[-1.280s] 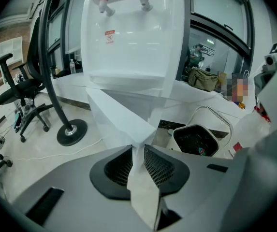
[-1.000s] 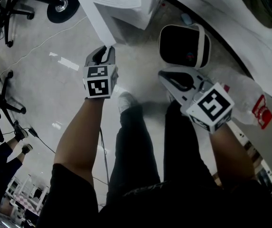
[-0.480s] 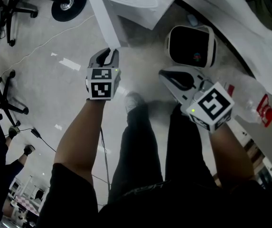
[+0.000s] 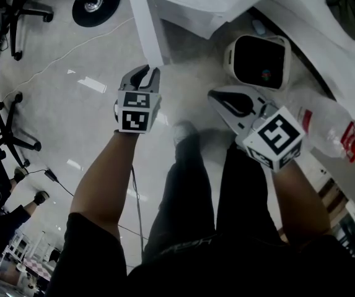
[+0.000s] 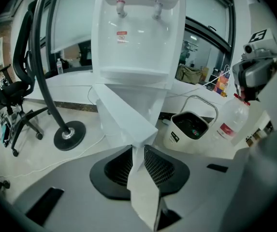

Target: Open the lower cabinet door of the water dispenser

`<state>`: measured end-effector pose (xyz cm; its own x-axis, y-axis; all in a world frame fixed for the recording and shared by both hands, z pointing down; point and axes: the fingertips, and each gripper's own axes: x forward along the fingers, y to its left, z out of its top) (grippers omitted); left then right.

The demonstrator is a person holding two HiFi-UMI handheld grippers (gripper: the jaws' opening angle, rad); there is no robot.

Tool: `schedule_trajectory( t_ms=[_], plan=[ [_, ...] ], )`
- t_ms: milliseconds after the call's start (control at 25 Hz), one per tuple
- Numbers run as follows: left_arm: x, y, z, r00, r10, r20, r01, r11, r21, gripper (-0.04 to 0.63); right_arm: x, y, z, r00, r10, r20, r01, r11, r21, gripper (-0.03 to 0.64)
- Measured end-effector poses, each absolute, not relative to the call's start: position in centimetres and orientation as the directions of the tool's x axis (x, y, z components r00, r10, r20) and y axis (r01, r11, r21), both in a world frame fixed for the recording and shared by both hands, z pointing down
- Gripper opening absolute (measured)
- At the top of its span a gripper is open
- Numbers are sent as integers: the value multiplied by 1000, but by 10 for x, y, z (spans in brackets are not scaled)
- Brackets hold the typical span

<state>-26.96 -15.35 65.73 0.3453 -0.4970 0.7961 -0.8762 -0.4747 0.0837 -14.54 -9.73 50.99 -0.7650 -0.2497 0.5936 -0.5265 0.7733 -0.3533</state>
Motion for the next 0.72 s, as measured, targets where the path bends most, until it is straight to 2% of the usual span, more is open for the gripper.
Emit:
schedule_trajectory(
  t_ms=[240, 720],
  plan=[
    [-297, -153, 657, 361, -473, 804, -855, -511, 84, 75, -173, -101, 507, -762, -242, 601, -522, 779, -348, 12],
    [-345, -155, 658, 336, -460, 822, -871, -483, 86, 75, -206, -108, 501, -770, -224, 597, -500, 794, -347, 12]
  ],
)
